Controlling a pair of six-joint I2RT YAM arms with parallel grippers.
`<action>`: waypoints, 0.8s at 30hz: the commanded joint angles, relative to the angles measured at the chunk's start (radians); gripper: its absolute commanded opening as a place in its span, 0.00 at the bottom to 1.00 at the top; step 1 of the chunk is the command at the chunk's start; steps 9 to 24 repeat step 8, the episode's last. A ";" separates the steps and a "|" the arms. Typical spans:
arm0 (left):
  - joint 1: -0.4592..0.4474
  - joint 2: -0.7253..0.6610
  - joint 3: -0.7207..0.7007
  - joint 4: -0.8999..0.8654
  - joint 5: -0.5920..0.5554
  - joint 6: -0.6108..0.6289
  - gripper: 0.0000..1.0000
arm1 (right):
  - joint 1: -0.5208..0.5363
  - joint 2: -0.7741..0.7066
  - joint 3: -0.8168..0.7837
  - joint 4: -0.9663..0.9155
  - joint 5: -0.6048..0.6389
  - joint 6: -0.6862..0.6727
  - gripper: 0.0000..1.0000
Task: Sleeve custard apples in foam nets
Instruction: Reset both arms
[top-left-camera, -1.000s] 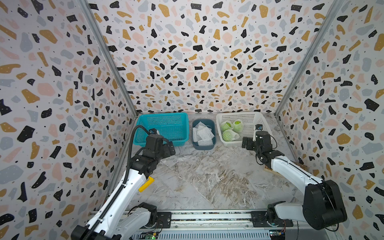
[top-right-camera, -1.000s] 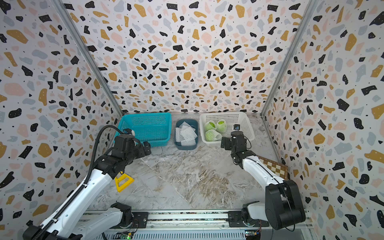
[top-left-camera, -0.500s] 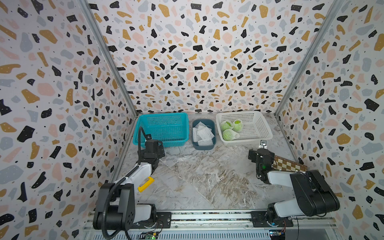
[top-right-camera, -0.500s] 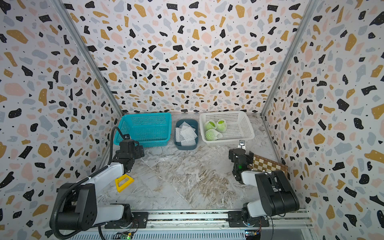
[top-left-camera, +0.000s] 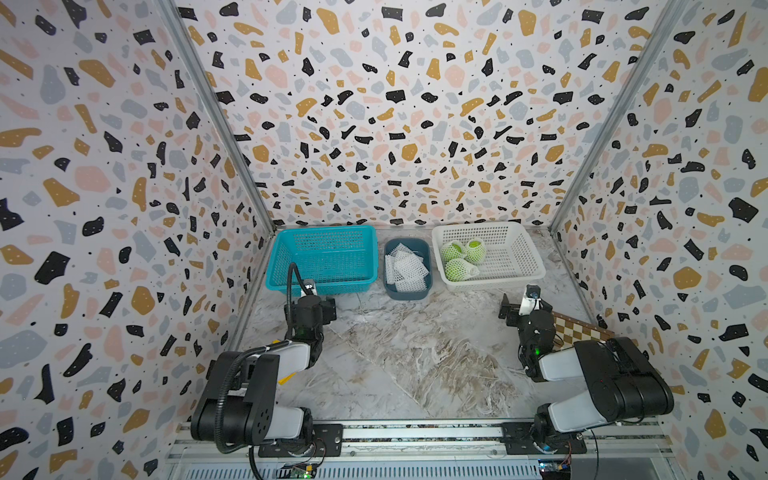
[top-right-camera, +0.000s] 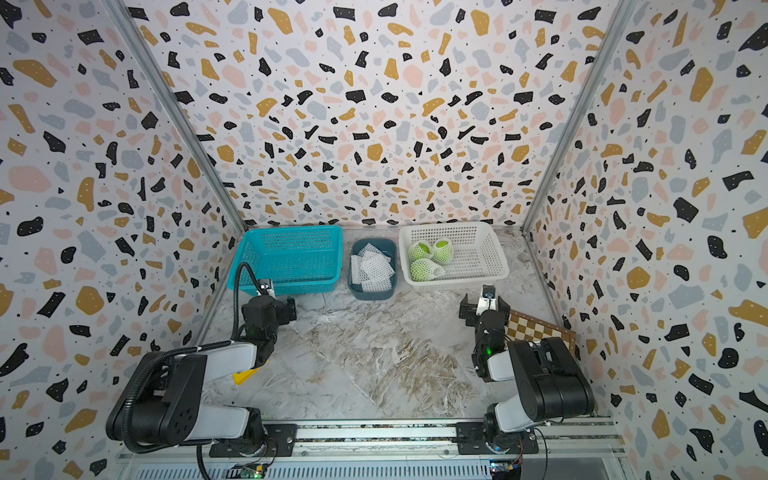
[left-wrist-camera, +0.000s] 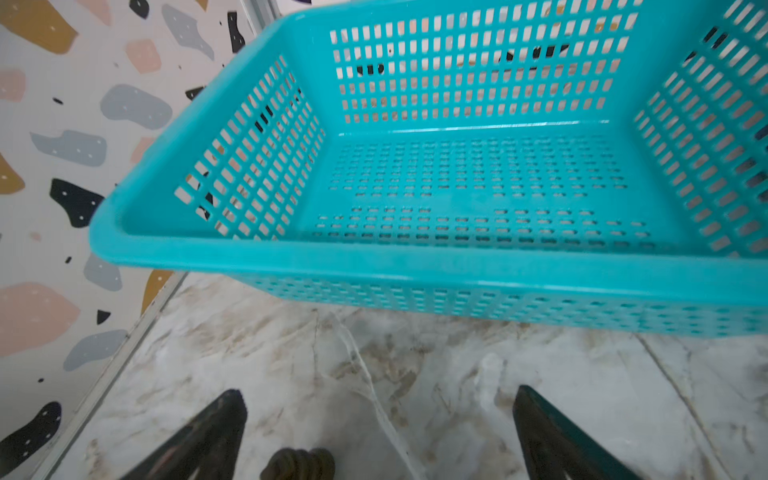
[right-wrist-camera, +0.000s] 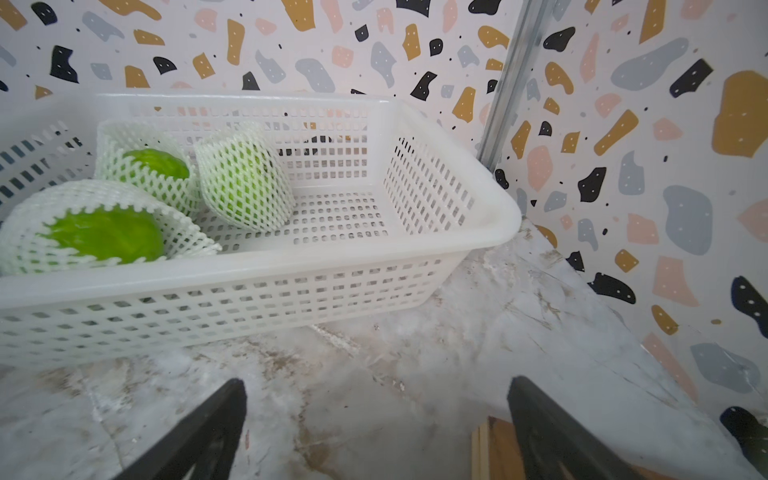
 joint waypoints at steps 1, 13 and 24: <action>0.004 -0.009 -0.011 0.088 0.016 0.018 0.99 | -0.005 -0.014 0.008 0.030 -0.026 -0.004 1.00; 0.043 0.016 -0.013 0.111 0.171 0.036 0.99 | -0.007 -0.013 0.009 0.030 -0.029 -0.004 1.00; 0.043 0.016 -0.013 0.111 0.171 0.036 0.99 | -0.007 -0.013 0.009 0.030 -0.029 -0.004 1.00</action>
